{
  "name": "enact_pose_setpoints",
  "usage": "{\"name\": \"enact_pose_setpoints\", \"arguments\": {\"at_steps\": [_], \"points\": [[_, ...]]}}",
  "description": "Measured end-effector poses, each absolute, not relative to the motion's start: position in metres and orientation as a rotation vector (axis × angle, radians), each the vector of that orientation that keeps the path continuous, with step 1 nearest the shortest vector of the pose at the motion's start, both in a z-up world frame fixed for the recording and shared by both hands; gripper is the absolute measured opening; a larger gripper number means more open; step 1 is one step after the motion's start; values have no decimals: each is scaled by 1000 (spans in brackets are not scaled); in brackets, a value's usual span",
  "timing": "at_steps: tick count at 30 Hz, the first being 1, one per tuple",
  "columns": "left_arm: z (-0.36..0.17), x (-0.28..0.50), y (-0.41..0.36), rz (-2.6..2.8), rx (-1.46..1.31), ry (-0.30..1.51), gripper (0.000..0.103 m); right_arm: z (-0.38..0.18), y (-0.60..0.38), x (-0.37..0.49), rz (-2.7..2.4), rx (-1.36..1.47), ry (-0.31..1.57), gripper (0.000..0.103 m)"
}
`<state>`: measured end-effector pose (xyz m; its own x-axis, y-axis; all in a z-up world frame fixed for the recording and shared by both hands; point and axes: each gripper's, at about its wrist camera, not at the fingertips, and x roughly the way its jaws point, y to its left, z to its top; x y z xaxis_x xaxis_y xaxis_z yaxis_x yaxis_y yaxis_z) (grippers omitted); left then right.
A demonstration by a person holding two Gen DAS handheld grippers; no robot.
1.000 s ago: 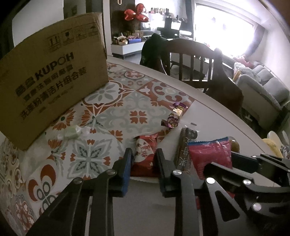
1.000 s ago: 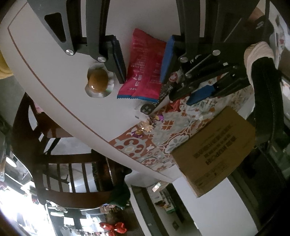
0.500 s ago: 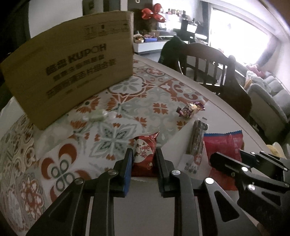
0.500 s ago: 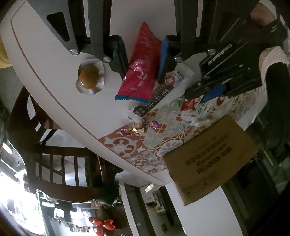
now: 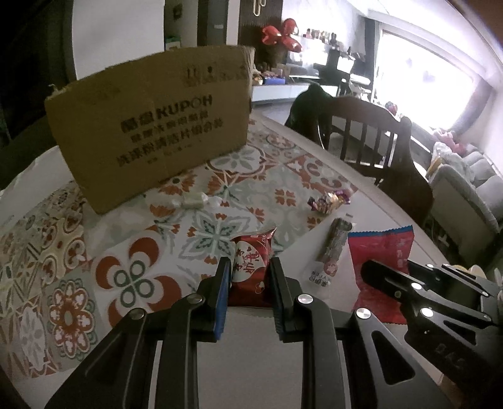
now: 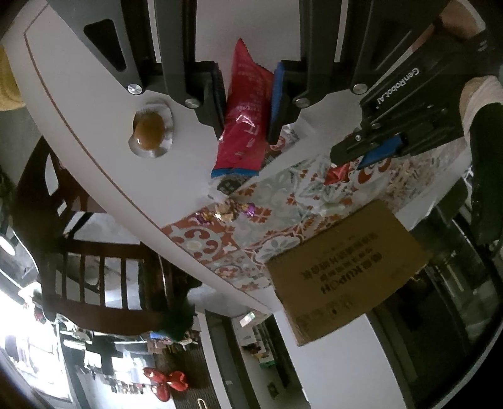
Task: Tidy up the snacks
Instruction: 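Grasp the pink bag with the right tool while the left tool grasps the red-and-white packet, then carry both packets into the cardboard box and open both tools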
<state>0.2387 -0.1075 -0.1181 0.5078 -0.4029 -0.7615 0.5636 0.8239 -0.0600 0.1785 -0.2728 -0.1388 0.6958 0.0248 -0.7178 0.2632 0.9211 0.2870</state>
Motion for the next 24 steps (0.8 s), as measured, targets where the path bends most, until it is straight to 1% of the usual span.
{"name": "enact_pose_setpoints", "arguments": {"at_steps": [9, 14, 24], "points": [[-88, 236, -97, -567, 160, 803, 24, -117, -264, 177, -86, 363, 740, 23], [-70, 243, -89, -541, 138, 768, 24, -96, -260, 183, -65, 351, 679, 23], [-21, 267, -72, -469, 103, 658, 24, -51, -256, 217, -3, 324, 552, 22]]}}
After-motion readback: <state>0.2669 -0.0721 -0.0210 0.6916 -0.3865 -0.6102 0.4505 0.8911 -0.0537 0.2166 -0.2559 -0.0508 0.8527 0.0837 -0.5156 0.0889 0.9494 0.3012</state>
